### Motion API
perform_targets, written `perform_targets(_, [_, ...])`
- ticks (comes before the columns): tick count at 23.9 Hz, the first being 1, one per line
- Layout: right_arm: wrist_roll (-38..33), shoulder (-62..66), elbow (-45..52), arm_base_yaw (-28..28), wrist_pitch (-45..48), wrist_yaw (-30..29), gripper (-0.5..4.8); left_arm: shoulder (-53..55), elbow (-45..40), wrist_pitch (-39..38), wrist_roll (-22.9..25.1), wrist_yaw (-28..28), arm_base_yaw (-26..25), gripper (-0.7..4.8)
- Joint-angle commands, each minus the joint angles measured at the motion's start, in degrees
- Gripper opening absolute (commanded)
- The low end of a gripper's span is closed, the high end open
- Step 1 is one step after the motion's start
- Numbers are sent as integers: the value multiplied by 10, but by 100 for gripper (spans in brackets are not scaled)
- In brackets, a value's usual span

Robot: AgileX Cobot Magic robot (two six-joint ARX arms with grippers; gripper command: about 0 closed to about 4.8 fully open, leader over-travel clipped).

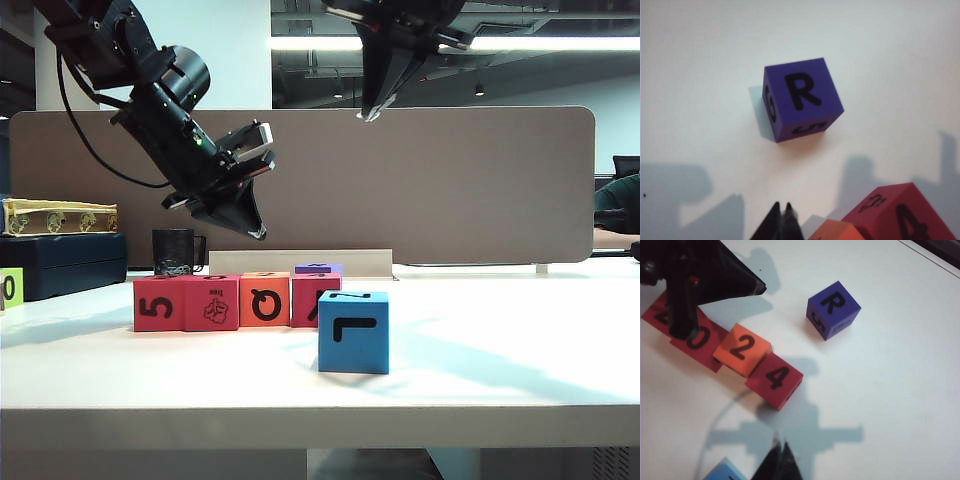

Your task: Select the appropriate blocks from the scattered letter blocks on the table and arrange them in a row to spell out "2024".

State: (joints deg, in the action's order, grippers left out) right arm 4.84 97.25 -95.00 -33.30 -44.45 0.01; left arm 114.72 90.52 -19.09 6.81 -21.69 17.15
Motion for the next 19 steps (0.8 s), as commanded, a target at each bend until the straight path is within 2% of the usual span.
perform_targets(1, [1,-11,-3,-5,-11,-2,-3,6,2,4,3,-7,0,-6])
perform_targets(10, [1,-37,-3,-43,-37,-1,-4,33,5,7,8,-30,7,-6])
perform_targets(15, [1,-38,-3,-50,-36,0,-3,38,5,-20,38,-21,21,-6])
perform_targets(19, [1,-38,-3,-50,-36,1,-3,47,4,-39,39,-15,26,-6])
